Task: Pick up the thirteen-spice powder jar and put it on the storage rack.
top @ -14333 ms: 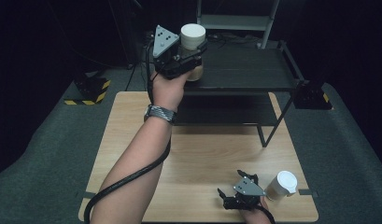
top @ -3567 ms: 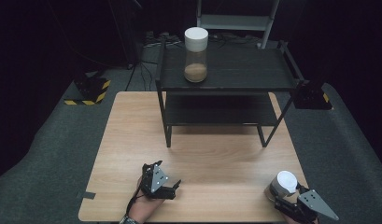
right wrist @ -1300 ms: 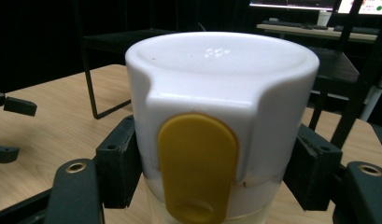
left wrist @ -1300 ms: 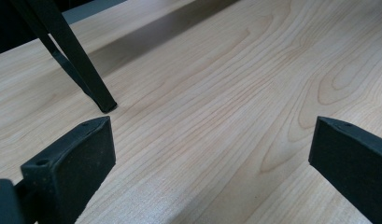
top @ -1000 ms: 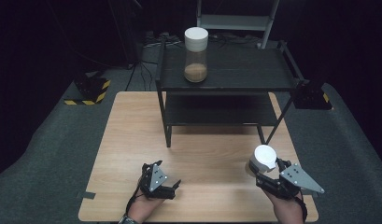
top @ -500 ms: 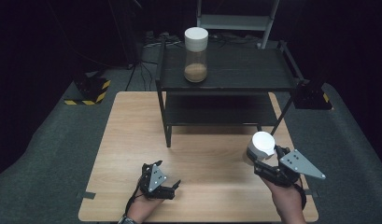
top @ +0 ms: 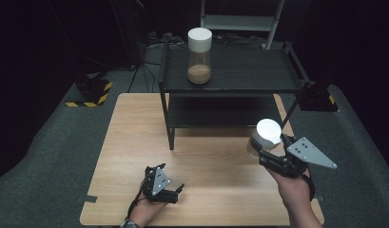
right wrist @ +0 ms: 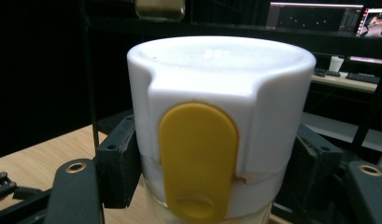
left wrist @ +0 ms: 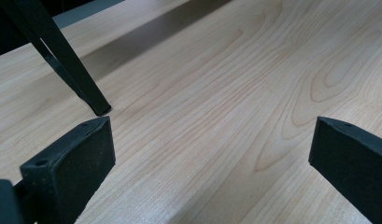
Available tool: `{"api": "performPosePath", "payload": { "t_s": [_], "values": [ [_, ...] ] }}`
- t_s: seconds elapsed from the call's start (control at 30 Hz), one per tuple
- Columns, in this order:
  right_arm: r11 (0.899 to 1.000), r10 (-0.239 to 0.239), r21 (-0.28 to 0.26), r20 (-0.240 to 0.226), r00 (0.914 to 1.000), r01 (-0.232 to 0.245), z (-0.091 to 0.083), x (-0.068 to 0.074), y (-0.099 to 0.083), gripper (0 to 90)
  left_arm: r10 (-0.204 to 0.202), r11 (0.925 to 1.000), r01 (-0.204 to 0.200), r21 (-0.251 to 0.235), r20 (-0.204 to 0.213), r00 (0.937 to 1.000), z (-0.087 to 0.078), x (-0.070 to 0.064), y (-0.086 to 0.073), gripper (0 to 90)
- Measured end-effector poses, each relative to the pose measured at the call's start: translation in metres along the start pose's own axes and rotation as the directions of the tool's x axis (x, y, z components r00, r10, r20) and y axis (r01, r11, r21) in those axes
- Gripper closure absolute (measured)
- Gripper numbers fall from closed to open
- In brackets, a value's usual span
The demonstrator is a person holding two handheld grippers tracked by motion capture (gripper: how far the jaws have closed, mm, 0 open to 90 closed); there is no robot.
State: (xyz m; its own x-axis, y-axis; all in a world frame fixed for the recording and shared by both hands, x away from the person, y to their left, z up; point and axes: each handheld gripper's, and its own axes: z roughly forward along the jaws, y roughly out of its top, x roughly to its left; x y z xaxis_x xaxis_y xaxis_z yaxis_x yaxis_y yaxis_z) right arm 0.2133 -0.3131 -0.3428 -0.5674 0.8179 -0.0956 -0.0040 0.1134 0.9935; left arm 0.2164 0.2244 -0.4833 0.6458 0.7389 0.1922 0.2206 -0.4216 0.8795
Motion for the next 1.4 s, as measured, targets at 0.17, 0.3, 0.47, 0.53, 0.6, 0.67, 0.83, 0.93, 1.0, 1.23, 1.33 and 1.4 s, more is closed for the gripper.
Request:
{"api": "performPosePath", "payload": {
  "t_s": [0.17,0.3,0.47,0.53,0.6,0.67,0.83,0.93,1.0,1.23,1.33,1.4],
  "values": [
    [1.0,-0.005,-0.011,0.0,1.0,0.005,0.006,-0.001,0.013,29.8,-0.002,1.0,0.002,-0.003,0.003,1.0,0.0,0.001,-0.001,0.6],
    [0.999,-0.012,-0.031,0.005,0.9999,0.012,0.012,-0.003,0.027,29.8,0.0,1.0,0.0,-0.006,0.004,1.0,-0.001,0.001,-0.001,0.6],
    [0.999,-0.02,-0.046,0.01,0.9998,0.02,0.017,-0.004,0.041,29.8,0.004,1.0,-0.004,-0.006,0.006,1.0,-0.001,0.001,-0.001,0.6],
    [0.998,-0.024,-0.055,0.013,0.9996,0.025,0.019,-0.004,0.047,29.8,0.007,1.0,-0.007,-0.006,0.008,0.9999,-0.001,0.001,-0.001,0.6],
    [0.998,-0.031,-0.062,0.014,0.9994,0.031,0.022,-0.004,0.055,29.8,0.009,0.9999,-0.009,-0.006,0.007,0.9999,-0.001,0.001,-0.001,0.6],
    [0.997,-0.032,-0.071,0.014,0.9994,0.033,0.025,-0.004,0.063,29.8,0.014,0.9999,-0.014,-0.008,0.008,0.9999,-0.001,0.0,-0.001,0.6],
    [0.995,-0.035,-0.089,0.017,0.9992,0.037,0.032,-0.004,0.078,29.8,0.007,0.9999,-0.007,-0.011,0.013,0.9999,-0.001,0.002,-0.002,0.6],
    [0.995,-0.022,-0.097,0.009,0.9997,0.023,0.037,-0.006,0.087,29.8,0.005,0.9999,-0.005,-0.012,0.014,0.9999,-0.001,0.002,-0.002,0.6],
    [0.995,-0.026,-0.098,0.012,0.9996,0.027,0.039,-0.006,0.094,29.8,0.007,0.9999,-0.007,-0.014,0.016,0.9998,-0.001,0.002,-0.002,0.6],
    [0.993,-0.037,-0.111,0.027,0.999,0.04,0.05,-0.006,0.11,29.8,0.011,0.9998,-0.011,-0.014,0.018,0.9998,-0.001,0.002,-0.003,0.6],
    [0.993,-0.039,-0.11,0.037,0.9986,0.043,0.057,-0.008,0.117,29.8,0.01,0.9998,-0.01,-0.014,0.021,0.9997,-0.001,0.003,-0.003,0.6],
    [0.994,-0.015,-0.108,0.038,0.9992,0.019,0.064,-0.012,0.123,29.8,0.007,0.9998,-0.007,-0.017,0.022,0.9997,-0.001,0.003,-0.003,0.6]
  ]
}}
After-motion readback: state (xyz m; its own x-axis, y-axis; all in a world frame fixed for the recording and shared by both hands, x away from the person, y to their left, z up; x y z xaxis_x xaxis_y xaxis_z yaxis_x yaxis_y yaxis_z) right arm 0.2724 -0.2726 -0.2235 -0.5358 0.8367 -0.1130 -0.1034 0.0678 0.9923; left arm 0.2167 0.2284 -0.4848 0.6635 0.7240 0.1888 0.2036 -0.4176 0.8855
